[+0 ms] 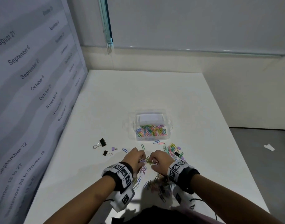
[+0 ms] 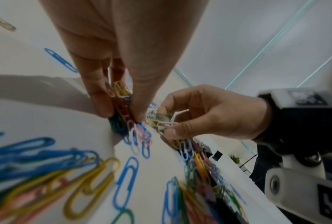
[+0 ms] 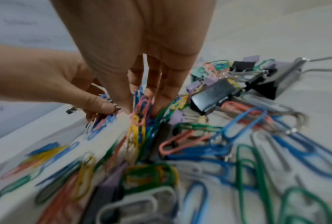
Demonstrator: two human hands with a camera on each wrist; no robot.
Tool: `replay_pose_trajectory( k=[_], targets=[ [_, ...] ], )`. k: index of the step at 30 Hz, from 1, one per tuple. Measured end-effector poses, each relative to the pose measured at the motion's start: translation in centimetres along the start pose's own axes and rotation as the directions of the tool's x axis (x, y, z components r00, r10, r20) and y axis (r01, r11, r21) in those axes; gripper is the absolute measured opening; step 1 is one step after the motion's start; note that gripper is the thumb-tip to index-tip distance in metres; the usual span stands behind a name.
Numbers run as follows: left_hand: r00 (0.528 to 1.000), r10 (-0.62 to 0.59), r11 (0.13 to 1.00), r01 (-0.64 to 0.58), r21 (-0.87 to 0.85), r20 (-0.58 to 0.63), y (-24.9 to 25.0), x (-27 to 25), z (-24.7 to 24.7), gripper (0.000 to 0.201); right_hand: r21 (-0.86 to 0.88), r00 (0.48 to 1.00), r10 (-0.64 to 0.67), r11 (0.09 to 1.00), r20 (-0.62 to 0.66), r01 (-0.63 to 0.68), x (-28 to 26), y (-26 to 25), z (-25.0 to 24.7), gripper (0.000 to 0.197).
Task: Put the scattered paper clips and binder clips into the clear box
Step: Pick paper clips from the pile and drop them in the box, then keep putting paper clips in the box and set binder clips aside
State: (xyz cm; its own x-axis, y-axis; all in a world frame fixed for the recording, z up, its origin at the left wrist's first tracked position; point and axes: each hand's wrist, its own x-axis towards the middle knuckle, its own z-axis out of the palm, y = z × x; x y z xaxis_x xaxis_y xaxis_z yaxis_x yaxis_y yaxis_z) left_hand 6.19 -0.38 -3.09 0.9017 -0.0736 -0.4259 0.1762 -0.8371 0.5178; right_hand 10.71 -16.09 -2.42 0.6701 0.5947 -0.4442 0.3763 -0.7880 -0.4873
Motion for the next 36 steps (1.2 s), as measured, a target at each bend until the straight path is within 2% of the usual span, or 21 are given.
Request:
replay_pose_trajectory(
  k=[3,7,9,12,14,15,17,20,22,24,26,29,32,34,36],
  targets=[
    [1.0,-0.025,1.0,0.025,-0.009,0.014,-0.1,0.2,-1.0,0.022,0.04,0.995,-0.006,0.999,-0.104,0.01,-0.2,0.4,-1.0,0.025],
    [0.995,-0.101,0.975,0.098,-0.198,-0.003,-0.3,0.5,-2.1,0.021,0.11,0.976,0.032,0.994,-0.213,-0.008,-0.1,0.8,-2.2,0.023],
    [0.992,-0.124,0.927,0.122,-0.355,0.019,-0.2,0.9,-2.6,0.021,0.069,0.986,0.023,0.998,-0.167,-0.011,0.0,0.9,-2.1,0.023],
    [0.989,-0.146,0.863,0.128,-0.488,0.002,0.1,2.0,-3.7,0.02,-0.069,1.0,0.027,0.997,0.01,-0.026,0.0,0.8,-1.0,0.063],
    [0.988,-0.156,0.763,0.124,-0.634,0.004,0.9,2.6,-4.7,0.024,-0.154,0.996,-0.02,0.988,0.088,0.033,0.1,0.3,-0.2,0.08],
    [0.986,-0.165,0.69,0.123,-0.713,0.011,1.4,2.8,-5.3,0.027,-0.182,0.992,-0.045,0.981,0.12,0.067,0.2,0.1,0.1,0.08],
    [0.983,-0.184,0.571,0.122,-0.812,0.018,2.2,3.4,-6.5,0.029,-0.177,0.986,-0.059,0.98,0.158,0.087,0.2,-0.4,0.9,0.068],
    [0.982,-0.187,0.486,0.112,-0.867,0.022,2.8,4.1,-7.6,0.031,-0.116,0.981,-0.06,0.99,0.186,0.083,0.1,-1.2,1.1,0.041],
    [0.983,-0.182,0.501,0.111,-0.858,0.021,2.6,4.5,-7.8,0.032,-0.094,0.982,-0.064,0.992,0.178,0.082,0.0,-1.5,0.5,0.027],
    [0.983,-0.184,0.535,0.109,-0.838,0.01,2.2,4.6,-7.7,0.034,-0.063,0.986,-0.063,0.995,0.156,0.073,0.1,-1.5,-0.2,0.021],
    [0.984,-0.174,0.632,0.08,-0.771,-0.041,1.5,4.6,-7.5,0.036,-0.045,0.992,-0.05,0.997,0.114,0.056,0.0,-1.3,-0.9,0.022],
    [0.986,-0.109,0.823,0.019,-0.568,-0.125,0.7,3.9,-7.3,0.033,-0.035,0.998,-0.044,0.998,0.042,0.046,-0.1,-1.1,-2.1,0.023],
    [0.994,-0.008,0.971,-0.017,-0.237,-0.106,0.8,2.8,-6.8,0.037,-0.076,0.999,-0.049,0.996,-0.005,0.049,0.1,-1.1,-3.8,0.023],
    [0.996,0.062,0.996,-0.066,-0.058,-0.062,1.0,2.2,-6.3,0.037,-0.073,0.998,-0.06,0.996,-0.03,0.058,0.4,-1.1,-5.0,0.02],
    [0.991,0.129,0.991,-0.129,0.026,-0.033,0.8,1.9,-5.5,0.033,-0.045,0.995,-0.061,0.997,-0.079,0.057,0.8,-1.1,-6.3,0.017]
  ],
)
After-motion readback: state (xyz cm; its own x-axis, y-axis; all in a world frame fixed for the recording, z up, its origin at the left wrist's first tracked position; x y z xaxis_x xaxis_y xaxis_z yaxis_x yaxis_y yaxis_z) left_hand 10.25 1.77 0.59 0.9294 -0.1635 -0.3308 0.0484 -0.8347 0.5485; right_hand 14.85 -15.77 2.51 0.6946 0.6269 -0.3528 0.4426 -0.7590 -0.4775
